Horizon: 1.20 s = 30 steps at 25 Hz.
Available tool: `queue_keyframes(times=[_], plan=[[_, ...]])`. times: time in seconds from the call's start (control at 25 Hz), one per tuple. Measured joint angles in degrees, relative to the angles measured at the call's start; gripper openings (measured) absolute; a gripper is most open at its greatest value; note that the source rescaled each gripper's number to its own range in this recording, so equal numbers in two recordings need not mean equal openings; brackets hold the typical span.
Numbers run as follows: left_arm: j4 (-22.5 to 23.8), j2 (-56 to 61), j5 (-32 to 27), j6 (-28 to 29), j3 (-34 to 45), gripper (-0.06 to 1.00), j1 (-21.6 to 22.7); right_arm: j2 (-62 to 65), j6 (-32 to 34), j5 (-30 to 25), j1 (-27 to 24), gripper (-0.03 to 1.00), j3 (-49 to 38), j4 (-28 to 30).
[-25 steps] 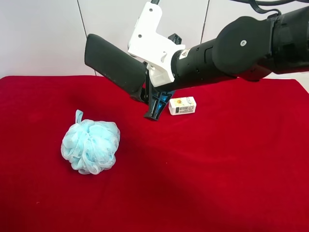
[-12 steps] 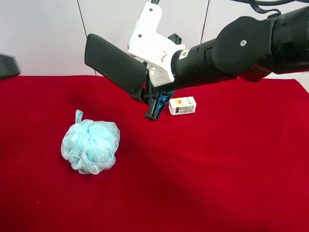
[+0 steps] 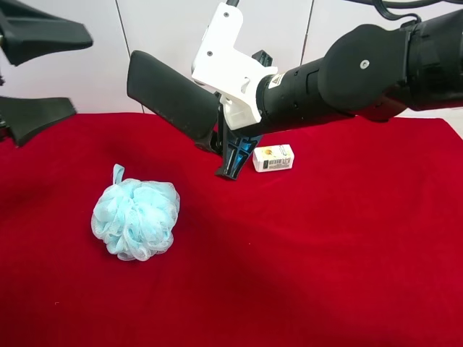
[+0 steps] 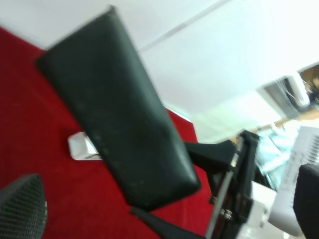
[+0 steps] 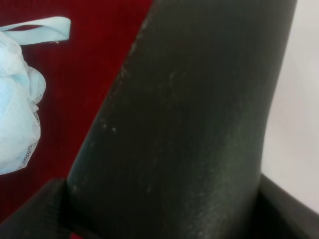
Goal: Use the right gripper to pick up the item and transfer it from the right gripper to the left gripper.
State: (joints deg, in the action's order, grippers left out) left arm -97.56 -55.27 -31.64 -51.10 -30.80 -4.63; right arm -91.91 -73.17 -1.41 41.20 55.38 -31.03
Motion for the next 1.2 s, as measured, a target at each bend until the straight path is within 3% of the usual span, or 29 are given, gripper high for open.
queue_keyframes(times=[0.68, 0.88, 1.2], plan=[[-1.3, -16.5, -6.3, -11.5, -1.5, 1.00, 0.1, 0.0, 0.0, 0.0, 0.0, 0.00, 0.0, -0.1], [-1.4, -21.7, -9.2, -13.3, -5.1, 1.00, 0.1, 0.0, 0.0, 0.0, 0.0, 0.00, 0.0, -0.1], [-1.4, -25.2, -8.1, -13.9, -9.6, 1.00, 0.1, 0.0, 0.0, 0.0, 0.0, 0.00, 0.0, -0.2]])
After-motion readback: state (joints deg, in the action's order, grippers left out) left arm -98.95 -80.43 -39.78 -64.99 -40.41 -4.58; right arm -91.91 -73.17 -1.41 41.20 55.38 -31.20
